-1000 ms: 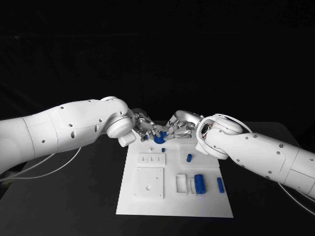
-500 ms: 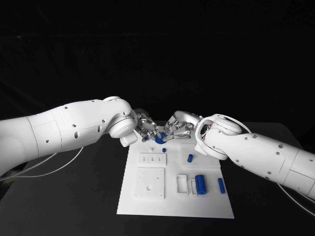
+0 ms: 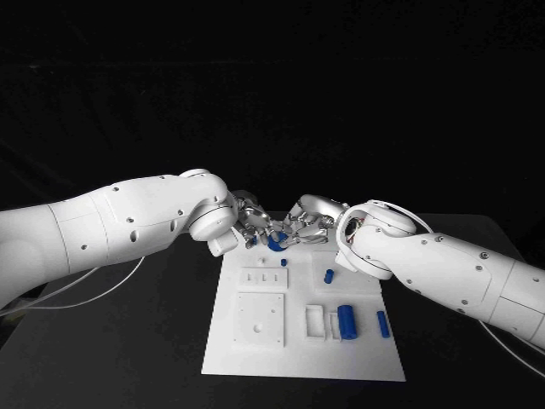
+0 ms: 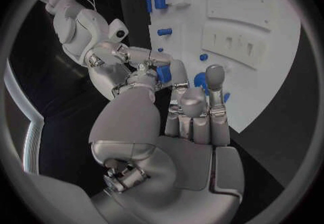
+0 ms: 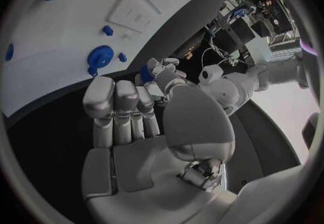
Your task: Assemble the parts on the task board
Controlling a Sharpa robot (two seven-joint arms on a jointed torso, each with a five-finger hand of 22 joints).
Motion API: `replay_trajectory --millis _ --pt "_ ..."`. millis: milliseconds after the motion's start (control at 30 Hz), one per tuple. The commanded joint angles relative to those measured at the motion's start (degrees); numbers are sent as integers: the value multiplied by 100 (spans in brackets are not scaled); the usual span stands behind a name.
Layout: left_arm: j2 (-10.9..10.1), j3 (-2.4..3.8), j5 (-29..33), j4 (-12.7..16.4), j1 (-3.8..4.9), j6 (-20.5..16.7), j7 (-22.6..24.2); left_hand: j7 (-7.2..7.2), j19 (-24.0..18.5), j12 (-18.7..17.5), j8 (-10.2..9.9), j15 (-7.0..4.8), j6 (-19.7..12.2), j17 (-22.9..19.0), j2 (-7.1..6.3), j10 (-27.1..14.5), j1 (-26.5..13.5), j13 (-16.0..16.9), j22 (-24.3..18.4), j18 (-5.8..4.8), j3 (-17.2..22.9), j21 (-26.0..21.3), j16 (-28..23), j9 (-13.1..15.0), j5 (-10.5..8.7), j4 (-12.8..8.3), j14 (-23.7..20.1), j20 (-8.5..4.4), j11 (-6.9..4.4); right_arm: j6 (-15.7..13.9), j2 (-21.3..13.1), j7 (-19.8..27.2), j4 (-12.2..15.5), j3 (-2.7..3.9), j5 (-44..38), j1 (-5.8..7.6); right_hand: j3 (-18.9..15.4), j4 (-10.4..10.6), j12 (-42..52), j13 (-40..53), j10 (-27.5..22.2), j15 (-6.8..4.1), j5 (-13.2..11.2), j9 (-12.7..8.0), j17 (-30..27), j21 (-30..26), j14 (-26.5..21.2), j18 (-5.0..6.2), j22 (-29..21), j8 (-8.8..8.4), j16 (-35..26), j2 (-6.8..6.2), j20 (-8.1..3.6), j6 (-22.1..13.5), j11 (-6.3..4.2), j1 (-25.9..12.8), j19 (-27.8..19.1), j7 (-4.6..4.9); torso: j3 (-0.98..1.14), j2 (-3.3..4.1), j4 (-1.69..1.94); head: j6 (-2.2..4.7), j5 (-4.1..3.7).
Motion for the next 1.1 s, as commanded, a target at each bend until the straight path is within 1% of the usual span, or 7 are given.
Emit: replay_trajectory --millis 33,267,633,767,800,867,1100 --pt "31 5 -20 0 17 122 40 -6 62 -28 -19 0 -8 -7 94 238 -2 6 51 -73 -44 -54 -17 -17 44 -82 -40 -8 2 100 22 7 7 -1 -20 2 -18 39 -40 -8 -24 -27 -7 106 -7 -15 1 -38 669 40 -38 32 -20 81 -10 1 360 -46 7 2 6 -15 -20" --pt "38 5 -9 -9 17 148 58 -21 75 -40 -22 -6 -25 -10 230 236 170 3 119 -84 -68 -113 -21 -64 371 -277 -46 -13 -3 116 34 5 -4 -2 -23 4 -25 45 -43 -12 -24 -28 -39 108 -8 -20 2 -38 668 41 -41 41 -21 84 -11 8 360 -49 5 2 10 -44 -21" --pt "31 6 54 2 15 149 98 -50 76 -74 -7 -13 -42 1 462 240 518 -16 210 -106 178 -186 -19 -83 1222 -645 -51 -22 -7 157 33 -4 -11 -2 -33 5 -25 45 -43 -12 -24 -28 -39 108 -8 -20 2 -38 668 41 -41 41 -21 84 -11 8 360 -49 4 6 12 -89 -23" --pt "24 6 124 24 15 154 130 -57 79 -43 29 -5 -22 80 531 254 538 -44 288 -110 465 -219 31 329 1461 -879 -40 -15 0 182 34 -22 -27 -2 -47 5 -42 56 -50 -18 -28 -29 -44 111 -16 -30 0 -40 667 40 -57 52 -23 89 -13 10 360 -50 2 3 12 -78 -29" --pt "20 6 154 37 15 145 147 -54 80 -31 55 -3 -2 113 532 258 527 -56 311 -106 575 -231 50 513 1711 -956 -35 -12 2 191 36 -28 -31 -2 -54 5 -42 56 -50 -18 -28 -29 -44 111 -16 -30 0 -40 667 40 -57 52 -23 89 -13 10 360 -50 1 5 13 -84 -27" --pt "14 6 200 59 14 122 177 -61 94 6 43 -2 -22 171 501 264 389 -88 371 -96 833 -254 85 939 1954 -1111 -28 -13 -8 202 37 -35 -31 -2 -61 5 -47 60 -54 -21 -30 -29 -56 111 -14 -35 2 -40 666 40 -55 52 -23 88 -15 8 359 -53 2 6 10 -99 -38" --pt "2 7 338 109 13 39 228 -78 138 99 -8 -10 45 248 461 268 193 -143 489 -102 1053 -332 115 1346 2153 -1261 5 -18 -17 230 39 -50 -27 -2 -71 5 -53 67 -54 -22 -29 -30 -57 111 -15 -36 2 -40 666 40 -58 54 -23 87 -15 3 360 -53 5 7 13 -133 -53"
